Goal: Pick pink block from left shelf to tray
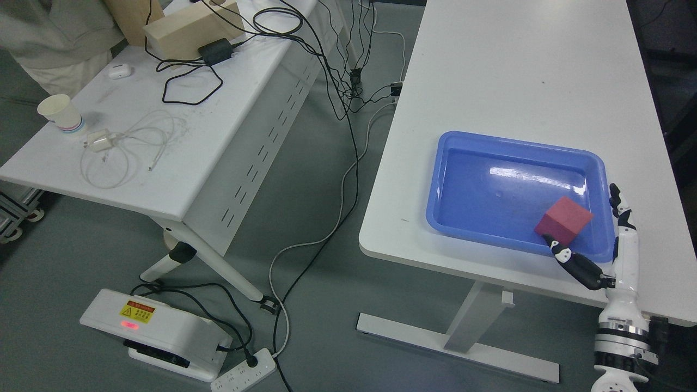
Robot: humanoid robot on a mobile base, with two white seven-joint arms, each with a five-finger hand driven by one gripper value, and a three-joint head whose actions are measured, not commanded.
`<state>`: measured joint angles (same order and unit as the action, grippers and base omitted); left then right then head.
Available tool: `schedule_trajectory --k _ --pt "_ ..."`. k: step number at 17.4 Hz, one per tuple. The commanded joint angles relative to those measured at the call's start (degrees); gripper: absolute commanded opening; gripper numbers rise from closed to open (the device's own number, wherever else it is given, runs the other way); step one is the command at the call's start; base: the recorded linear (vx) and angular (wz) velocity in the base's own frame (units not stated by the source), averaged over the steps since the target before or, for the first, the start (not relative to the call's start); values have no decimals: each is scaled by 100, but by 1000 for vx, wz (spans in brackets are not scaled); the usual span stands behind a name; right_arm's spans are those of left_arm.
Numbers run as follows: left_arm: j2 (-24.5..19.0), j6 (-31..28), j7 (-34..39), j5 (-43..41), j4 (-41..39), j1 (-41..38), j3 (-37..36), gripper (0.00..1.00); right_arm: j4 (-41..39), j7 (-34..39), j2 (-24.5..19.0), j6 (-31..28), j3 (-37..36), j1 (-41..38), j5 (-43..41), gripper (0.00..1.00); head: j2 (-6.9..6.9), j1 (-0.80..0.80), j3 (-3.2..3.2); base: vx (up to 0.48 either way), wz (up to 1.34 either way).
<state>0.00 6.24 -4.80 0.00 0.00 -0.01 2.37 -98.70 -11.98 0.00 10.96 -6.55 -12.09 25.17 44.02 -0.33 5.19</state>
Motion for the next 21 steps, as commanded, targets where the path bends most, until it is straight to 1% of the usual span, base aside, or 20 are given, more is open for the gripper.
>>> schedule_trajectory --k 1,4,12,21 --pt "-100 0 -4 -9 -100 185 0 100 9 3 100 -480 -145 40 -845 100 0 0 0 -161 115" --pt "-100 0 -4 0 -100 185 0 100 9 12 100 -490 -154 49 -1119 100 0 0 0 -165 55" --pt "-100 0 -4 0 -100 185 0 100 9 3 100 -455 -136 40 -1128 100 0 0 0 -134 -384" --pt "-100 0 -4 0 -100 185 0 100 9 12 100 -455 -127 40 -1128 100 0 0 0 -168 -8"
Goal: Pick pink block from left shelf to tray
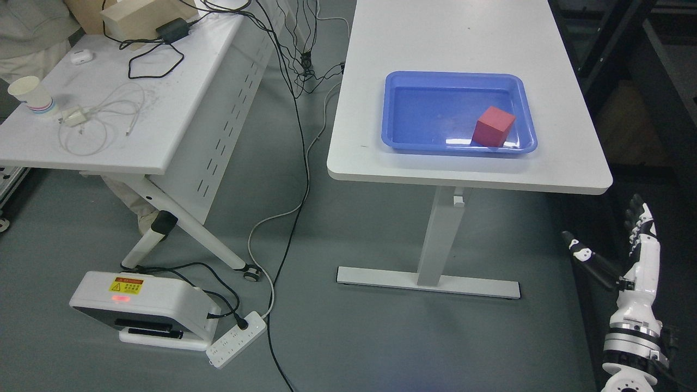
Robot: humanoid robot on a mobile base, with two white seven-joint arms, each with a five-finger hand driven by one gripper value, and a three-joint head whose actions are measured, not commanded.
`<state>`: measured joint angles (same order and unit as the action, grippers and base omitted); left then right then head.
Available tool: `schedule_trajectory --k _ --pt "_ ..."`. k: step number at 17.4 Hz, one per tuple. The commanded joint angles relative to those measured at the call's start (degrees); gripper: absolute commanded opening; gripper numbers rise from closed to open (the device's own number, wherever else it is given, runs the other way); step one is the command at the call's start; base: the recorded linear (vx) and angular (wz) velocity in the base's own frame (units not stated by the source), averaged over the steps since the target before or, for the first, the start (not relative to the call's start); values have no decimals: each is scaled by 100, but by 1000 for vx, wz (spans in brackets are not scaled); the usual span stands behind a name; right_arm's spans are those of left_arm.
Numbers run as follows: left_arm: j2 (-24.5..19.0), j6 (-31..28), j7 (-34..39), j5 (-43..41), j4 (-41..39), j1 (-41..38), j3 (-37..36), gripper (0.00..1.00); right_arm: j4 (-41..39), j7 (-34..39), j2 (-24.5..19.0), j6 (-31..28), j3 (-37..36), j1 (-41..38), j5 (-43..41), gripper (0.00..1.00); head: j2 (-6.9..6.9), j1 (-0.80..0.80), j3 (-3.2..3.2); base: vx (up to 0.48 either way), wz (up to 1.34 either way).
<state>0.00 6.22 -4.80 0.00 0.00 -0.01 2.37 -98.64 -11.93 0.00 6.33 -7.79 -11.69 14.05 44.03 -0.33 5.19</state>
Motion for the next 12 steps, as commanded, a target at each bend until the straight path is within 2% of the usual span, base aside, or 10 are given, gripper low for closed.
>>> schedule_trajectory --k 1,3,6,12 --pt "-100 2 -4 0 -100 185 0 100 2 6 100 8 -12 0 -16 100 0 0 0 -143 25" --pt "-100 2 -4 0 -100 185 0 100 2 154 100 -1 40 -17 -16 100 0 0 0 -132 14" --pt "-100 2 -4 -9 -100 185 0 100 2 954 100 -62 49 -17 -25 100 0 0 0 -89 10" --pt "-100 2 -4 0 -100 185 0 100 2 973 100 -62 49 -17 -104 100 0 0 0 -58 5"
